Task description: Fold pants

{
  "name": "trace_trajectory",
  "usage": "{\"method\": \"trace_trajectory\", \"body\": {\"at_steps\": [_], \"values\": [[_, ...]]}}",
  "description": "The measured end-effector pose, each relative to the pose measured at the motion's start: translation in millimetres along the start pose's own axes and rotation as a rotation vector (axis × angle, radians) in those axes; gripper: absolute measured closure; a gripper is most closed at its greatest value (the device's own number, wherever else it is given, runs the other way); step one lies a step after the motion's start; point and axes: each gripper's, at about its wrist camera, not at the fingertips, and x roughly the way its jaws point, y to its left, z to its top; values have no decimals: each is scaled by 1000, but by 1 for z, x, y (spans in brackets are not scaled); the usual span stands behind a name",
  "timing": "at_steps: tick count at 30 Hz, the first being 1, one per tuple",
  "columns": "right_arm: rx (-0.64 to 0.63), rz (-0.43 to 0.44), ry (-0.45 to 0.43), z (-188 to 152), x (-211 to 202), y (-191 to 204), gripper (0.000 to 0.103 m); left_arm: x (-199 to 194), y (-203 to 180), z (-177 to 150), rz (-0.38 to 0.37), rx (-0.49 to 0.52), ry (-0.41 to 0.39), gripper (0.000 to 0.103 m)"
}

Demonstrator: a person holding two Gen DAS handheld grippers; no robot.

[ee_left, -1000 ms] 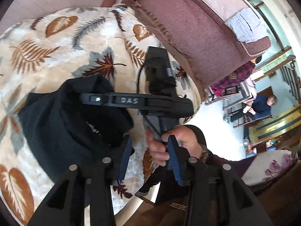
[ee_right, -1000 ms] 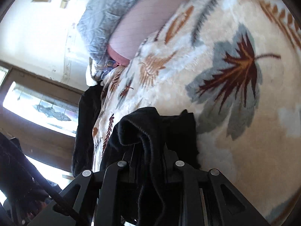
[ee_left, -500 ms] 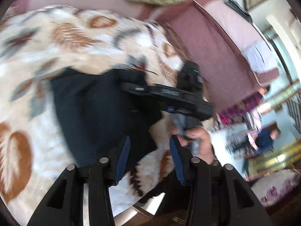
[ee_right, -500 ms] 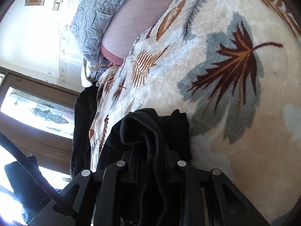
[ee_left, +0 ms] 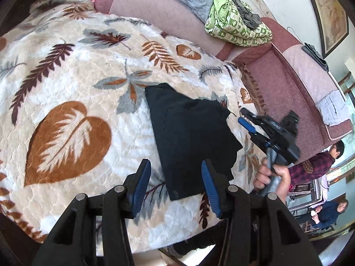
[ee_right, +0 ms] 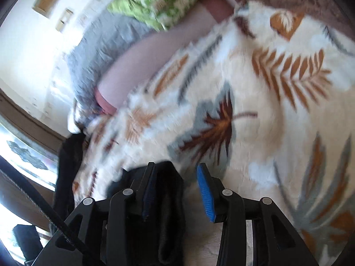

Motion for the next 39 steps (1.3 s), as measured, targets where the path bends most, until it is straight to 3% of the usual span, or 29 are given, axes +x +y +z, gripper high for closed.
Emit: {"method": "trace_trajectory", "body": {"at_steps": [2, 5, 8, 12, 16, 17, 18, 19, 22, 25, 26, 31, 33, 34, 35, 36, 37, 39], "values": [[-7, 122, -1, 0, -11, 4, 60, 9, -9, 4, -20, 13, -19, 57], [-54, 245, 87, -7, -6, 17, 60, 37, -29, 15, -56, 49, -12, 57], [-130, 113, 156, -21, 9, 22, 60, 68, -46, 12, -6, 128, 47, 57], [-142, 97, 236, -34, 28, 16, 60, 90, -56, -4, 99, 243, 67, 57], [-135, 60, 233, -37, 40, 13, 55, 91, -53, -6, 97, 229, 54, 55], [-138, 64, 232, -37, 39, 14, 57, 91, -52, -6, 96, 229, 52, 55], [-144, 73, 239, -38, 38, 16, 66, 90, -52, -7, 104, 233, 50, 55], [-135, 108, 258, -40, 38, 18, 88, 90, -51, -8, 110, 234, 50, 55], [-123, 143, 249, -44, 28, 21, 94, 87, -52, -11, 127, 254, 43, 55], [-79, 144, 184, -42, 3, 15, 94, 85, -54, -15, 145, 278, 41, 55], [-71, 112, 161, -40, -5, 10, 102, 84, -55, -16, 153, 288, 40, 55], [-102, -233, 64, -34, -34, -9, 101, 82, -57, -22, 178, 317, 26, 54], [-87, -161, 30, -35, -43, -8, 98, 82, -57, -23, 178, 312, 21, 54], [-84, -70, 29, -35, -45, -2, 93, 82, -56, -23, 175, 307, 19, 54], [-100, -9, 45, -37, -43, 5, 78, 82, -56, -22, 171, 298, 21, 54], [-116, 25, 62, -39, -40, 10, 71, 83, -55, -22, 168, 292, 24, 53], [-132, 39, 75, -42, -36, 17, 63, 83, -54, -21, 161, 282, 26, 53], [-166, 36, 124, -50, -22, 27, 62, 82, -53, -20, 154, 274, 26, 52]]}}
